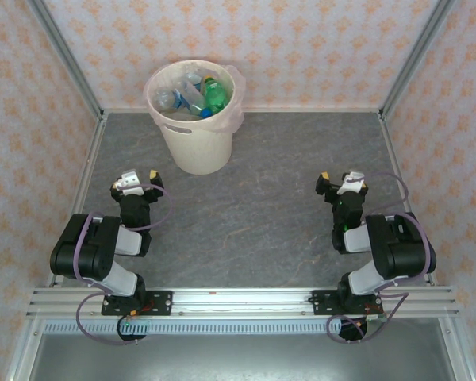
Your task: Put the plastic bottles in the bin
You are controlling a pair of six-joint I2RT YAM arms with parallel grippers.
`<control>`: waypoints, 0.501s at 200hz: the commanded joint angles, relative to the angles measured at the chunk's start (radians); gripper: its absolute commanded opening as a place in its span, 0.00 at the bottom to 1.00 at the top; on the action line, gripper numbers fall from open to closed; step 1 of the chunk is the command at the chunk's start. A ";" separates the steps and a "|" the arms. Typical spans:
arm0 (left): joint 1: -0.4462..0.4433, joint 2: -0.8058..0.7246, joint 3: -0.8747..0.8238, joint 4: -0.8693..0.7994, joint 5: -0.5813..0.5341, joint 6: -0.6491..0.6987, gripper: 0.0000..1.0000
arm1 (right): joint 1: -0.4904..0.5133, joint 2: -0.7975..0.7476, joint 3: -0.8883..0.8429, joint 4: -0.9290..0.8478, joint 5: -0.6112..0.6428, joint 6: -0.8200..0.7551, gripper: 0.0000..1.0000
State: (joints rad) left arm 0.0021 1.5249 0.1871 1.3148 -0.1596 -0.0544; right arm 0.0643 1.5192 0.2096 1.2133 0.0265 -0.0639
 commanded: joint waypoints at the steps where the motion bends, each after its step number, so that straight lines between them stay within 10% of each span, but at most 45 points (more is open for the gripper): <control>1: -0.005 0.009 0.001 0.053 -0.037 -0.011 1.00 | -0.009 0.004 0.014 0.036 0.016 0.016 1.00; 100: -0.014 0.010 0.023 0.013 0.056 0.037 1.00 | -0.009 0.003 0.015 0.034 0.015 0.016 1.00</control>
State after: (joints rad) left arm -0.0002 1.5249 0.1898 1.3140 -0.1600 -0.0494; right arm 0.0616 1.5192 0.2096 1.2133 0.0269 -0.0597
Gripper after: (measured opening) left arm 0.996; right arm 0.998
